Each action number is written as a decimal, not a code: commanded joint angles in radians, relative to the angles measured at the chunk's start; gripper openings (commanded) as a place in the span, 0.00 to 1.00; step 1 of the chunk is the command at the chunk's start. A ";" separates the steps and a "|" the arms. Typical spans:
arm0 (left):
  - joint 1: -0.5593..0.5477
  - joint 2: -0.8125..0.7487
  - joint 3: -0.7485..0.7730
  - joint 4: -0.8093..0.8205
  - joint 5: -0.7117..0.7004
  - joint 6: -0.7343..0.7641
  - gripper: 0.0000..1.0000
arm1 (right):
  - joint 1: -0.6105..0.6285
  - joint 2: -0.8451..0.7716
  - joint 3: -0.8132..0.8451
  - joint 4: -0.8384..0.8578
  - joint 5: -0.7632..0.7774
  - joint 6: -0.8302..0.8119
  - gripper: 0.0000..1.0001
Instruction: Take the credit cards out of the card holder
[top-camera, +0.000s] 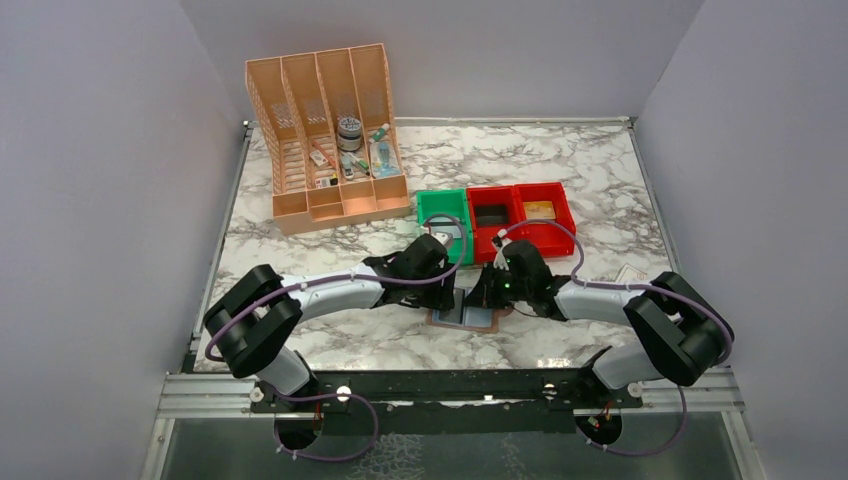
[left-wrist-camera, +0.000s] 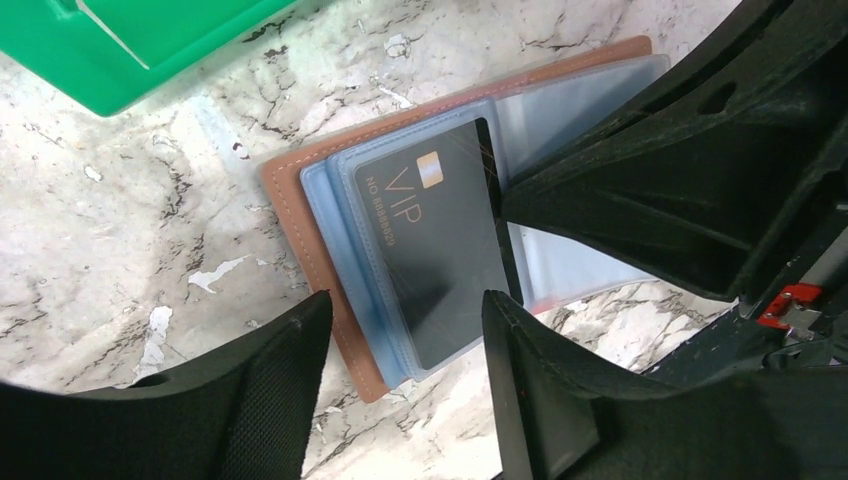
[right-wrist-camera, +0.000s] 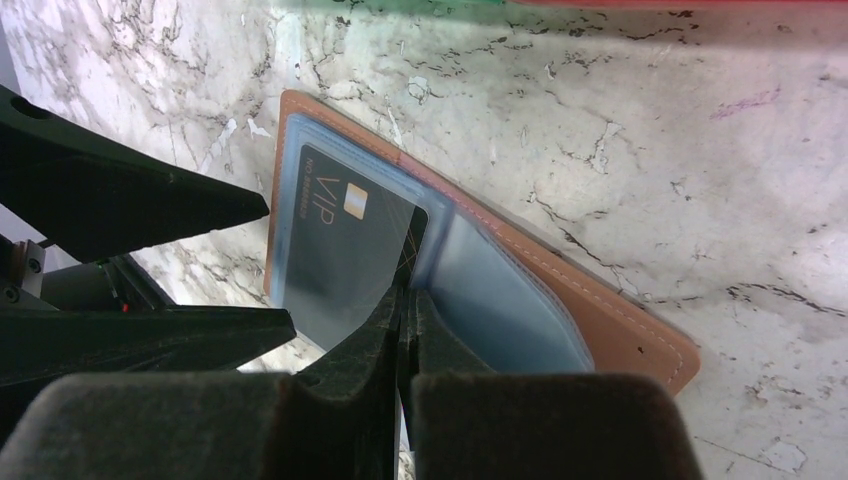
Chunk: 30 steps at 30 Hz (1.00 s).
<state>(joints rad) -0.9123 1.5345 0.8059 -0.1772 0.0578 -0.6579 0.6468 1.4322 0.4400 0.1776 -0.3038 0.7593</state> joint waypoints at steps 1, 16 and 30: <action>-0.007 -0.001 0.029 -0.005 -0.034 0.015 0.57 | 0.005 -0.023 0.003 -0.048 0.030 0.003 0.01; -0.017 0.047 0.004 -0.001 -0.020 0.011 0.36 | 0.005 -0.026 0.025 -0.077 -0.001 0.007 0.22; -0.031 0.090 0.014 -0.030 -0.037 -0.011 0.24 | 0.002 -0.024 -0.001 -0.022 -0.029 0.000 0.01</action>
<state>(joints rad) -0.9295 1.5764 0.8112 -0.1768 0.0334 -0.6567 0.6468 1.4322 0.4652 0.1238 -0.3134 0.7631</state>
